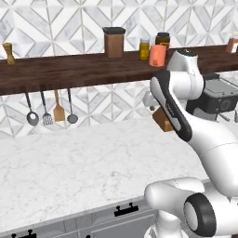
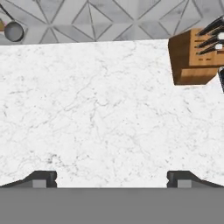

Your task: Gather all objects into one cabinet and sort the glasses and bowls to opposite sides.

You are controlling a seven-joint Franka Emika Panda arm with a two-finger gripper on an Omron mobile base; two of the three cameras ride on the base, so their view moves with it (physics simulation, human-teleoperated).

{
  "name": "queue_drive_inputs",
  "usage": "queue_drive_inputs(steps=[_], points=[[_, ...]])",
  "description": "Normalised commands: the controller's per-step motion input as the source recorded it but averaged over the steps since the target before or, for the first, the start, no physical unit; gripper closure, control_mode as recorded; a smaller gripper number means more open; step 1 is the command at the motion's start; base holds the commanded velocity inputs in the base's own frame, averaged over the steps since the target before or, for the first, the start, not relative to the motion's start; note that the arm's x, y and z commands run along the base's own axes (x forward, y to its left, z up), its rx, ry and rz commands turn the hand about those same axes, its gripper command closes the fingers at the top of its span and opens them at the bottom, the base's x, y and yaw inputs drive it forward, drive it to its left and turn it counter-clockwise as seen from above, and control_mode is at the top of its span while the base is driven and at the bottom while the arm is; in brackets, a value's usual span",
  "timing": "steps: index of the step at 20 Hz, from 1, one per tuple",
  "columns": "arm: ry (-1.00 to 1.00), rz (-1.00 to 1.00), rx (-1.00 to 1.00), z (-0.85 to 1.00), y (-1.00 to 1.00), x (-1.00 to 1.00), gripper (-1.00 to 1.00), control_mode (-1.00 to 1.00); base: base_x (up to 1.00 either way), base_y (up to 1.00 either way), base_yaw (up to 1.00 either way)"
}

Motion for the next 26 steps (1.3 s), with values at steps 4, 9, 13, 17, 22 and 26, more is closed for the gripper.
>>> queue_drive_inputs(steps=[4, 9, 13, 17, 22, 26], points=[[-0.32, 0.0, 0.02, 0.38, 0.03, 0.19, -1.0, -1.0, 0.0, 0.0, 0.0], [-0.2, -0.02, 0.03, 0.54, 0.01, 0.02, -1.0, -1.0, 0.0, 0.0, 0.0], [-0.21, -0.1, -0.01, 0.66, 0.0, 0.0, -1.0, -1.0, 0.0, 0.0, 0.0], [-0.28, -0.11, -0.04, 0.56, 0.0, 0.05, -1.0, -1.0, 0.0, 0.0, 0.0], [-0.25, -0.08, -0.06, 0.46, 0.0, 0.0, -1.0, -1.0, 0.0, 0.0, 0.0], [-0.31, -0.04, -0.03, 0.46, 0.0, 0.01, -1.0, -1.0, 0.0, 0.0, 0.0]])
